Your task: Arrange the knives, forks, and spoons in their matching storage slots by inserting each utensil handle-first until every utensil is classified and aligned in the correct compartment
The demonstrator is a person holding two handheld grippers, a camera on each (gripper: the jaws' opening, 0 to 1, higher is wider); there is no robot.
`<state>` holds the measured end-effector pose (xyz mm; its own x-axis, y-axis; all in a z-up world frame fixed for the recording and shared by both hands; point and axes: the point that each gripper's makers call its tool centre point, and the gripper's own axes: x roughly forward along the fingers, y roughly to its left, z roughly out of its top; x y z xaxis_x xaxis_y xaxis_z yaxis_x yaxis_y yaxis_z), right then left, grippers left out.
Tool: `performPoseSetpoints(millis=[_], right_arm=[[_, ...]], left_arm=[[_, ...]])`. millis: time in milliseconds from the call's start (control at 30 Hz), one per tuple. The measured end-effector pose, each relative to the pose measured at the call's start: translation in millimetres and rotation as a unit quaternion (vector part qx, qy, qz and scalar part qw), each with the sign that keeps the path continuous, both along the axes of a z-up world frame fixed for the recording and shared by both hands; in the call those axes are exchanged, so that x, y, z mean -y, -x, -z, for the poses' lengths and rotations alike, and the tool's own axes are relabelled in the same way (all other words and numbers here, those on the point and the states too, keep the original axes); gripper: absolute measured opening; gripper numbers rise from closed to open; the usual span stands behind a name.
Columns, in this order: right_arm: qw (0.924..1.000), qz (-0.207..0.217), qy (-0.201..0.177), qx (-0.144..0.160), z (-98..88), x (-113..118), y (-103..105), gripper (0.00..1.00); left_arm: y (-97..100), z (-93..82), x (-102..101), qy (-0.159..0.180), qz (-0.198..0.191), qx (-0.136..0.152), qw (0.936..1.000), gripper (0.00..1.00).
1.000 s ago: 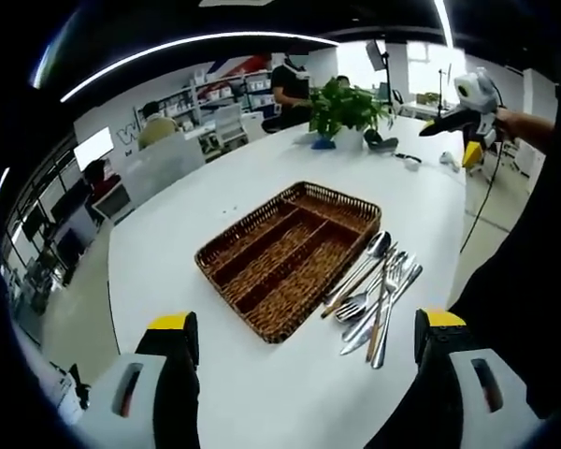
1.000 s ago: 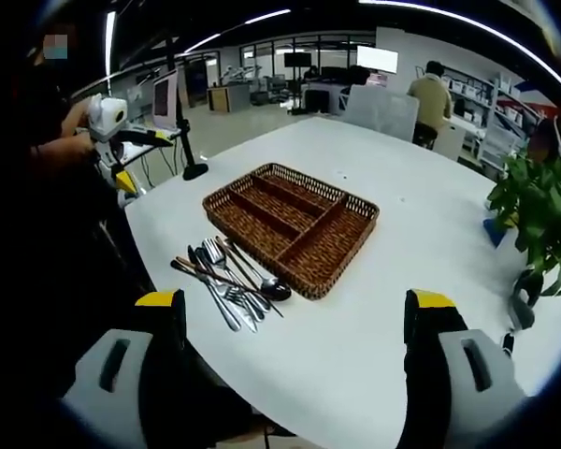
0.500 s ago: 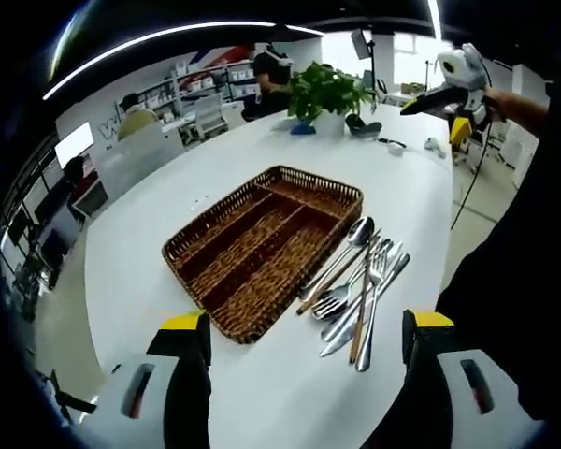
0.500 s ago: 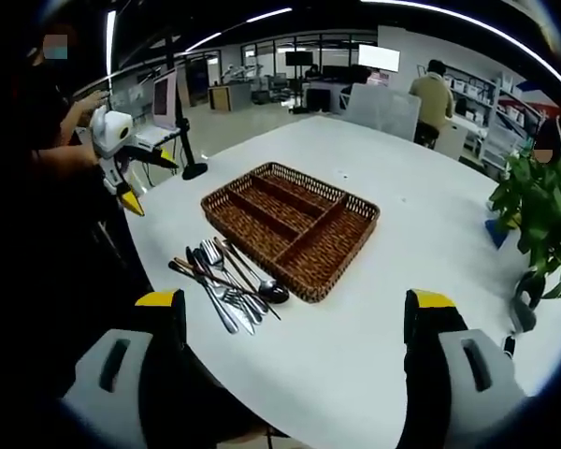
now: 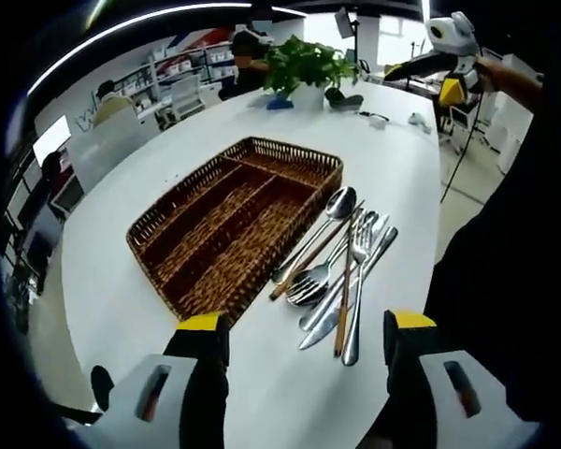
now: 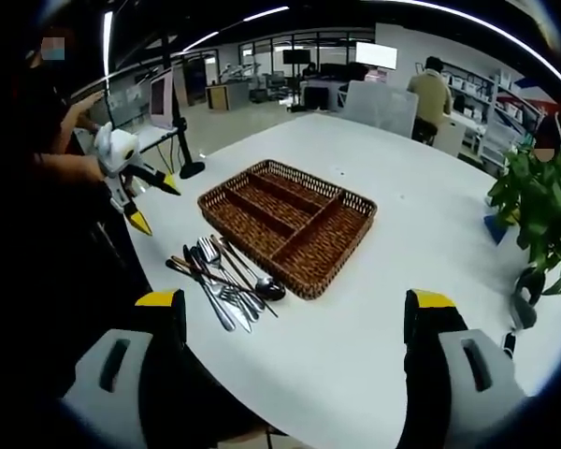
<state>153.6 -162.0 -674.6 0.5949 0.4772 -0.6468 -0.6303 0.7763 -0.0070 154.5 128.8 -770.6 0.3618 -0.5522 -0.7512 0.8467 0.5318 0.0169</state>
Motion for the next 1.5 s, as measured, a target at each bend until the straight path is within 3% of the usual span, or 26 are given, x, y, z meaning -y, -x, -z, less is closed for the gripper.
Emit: performPoseSetpoints(millis=[200, 233, 267, 300, 333, 467, 667, 833, 1000, 1067, 1133, 1267, 1433, 1500], right_arm=[[1.0, -0.003, 0.003, -0.003, 1.7, 1.3, 1.2, 1.0], [1.0, -0.004, 0.004, -0.003, 1.8, 1.1, 1.3, 1.0], [0.9999, -0.009, 0.007, -0.003, 2.7, -0.1, 1.2, 1.0], [0.9999, -0.009, 0.007, -0.003, 2.7, -0.7, 0.7, 1.0], [0.9999, -0.009, 0.007, -0.003, 2.8, -0.8, 0.3, 1.0], [0.9999, -0.013, 0.008, -0.002, 2.9, -4.9, -4.5, 1.0], [0.9996, -0.026, 0.01, 0.0, 4.3, -12.9, -9.5, 1.0], [0.9992, -0.039, 0.008, -0.003, 11.4, -20.9, -12.6, 1.0], [0.9982, -0.06, 0.001, -0.002, 17.0, -35.8, -12.4, 1.0], [0.9972, -0.073, 0.002, 0.013, 17.8, -42.8, -15.1, 1.0], [0.9963, -0.086, 0.003, 0.006, 22.6, -50.7, -14.1, 0.98], [0.995, -0.099, 0.002, 0.007, 26.8, -61.2, -16.5, 0.95], [0.983, -0.18, -0.012, 0.036, 30.4, -94.7, -9.1, 0.88], [0.983, -0.181, -0.007, 0.027, 36.7, -100.2, -7.3, 0.87]], left_arm=[[0.9, 3.4, -1.3, -0.005, 0.007, -0.006, 1.0, 0.72], [0.4, 2.7, -1.9, -0.003, 0.005, -0.004, 1.0, 0.77], [-7.2, -3.8, -2.4, 0.017, -0.015, 0.014, 0.9997, 0.94], [-14.8, -10.2, -2.9, 0.038, -0.034, 0.032, 0.9982, 0.98], [-13.8, -13.9, -8.6, 0.045, -0.045, 0.026, 0.9976, 1.0], [-27.9, -33.7, -36.1, 0.081, -0.1, 0.032, 0.9912, 1.0], [-38.8, -50.6, -59.9, 0.082, -0.12, 0.046, 0.9883, 1.0], [-36.1, -47.0, -57.4, 0.049, -0.1, 0.056, 0.9921, 1.0], [-31.4, -47.8, -54.5, 0.058, -0.102, 0.053, 0.9917, 1.0], [-31.1, -50.7, -55.9, 0.064, -0.106, 0.054, 0.9908, 1.0], [-31.4, -56.1, -57.0, 0.08, -0.112, 0.054, 0.989, 1.0], [-32.5, -61.0, -66.6, 0.073, -0.119, 0.061, 0.9884, 1.0], [-30.5, -71.7, -71.2, 0.082, -0.126, 0.071, 0.9861, 1.0], [-30.0, -71.2, -72.2, 0.079, -0.128, 0.073, 0.9859, 1.0]])
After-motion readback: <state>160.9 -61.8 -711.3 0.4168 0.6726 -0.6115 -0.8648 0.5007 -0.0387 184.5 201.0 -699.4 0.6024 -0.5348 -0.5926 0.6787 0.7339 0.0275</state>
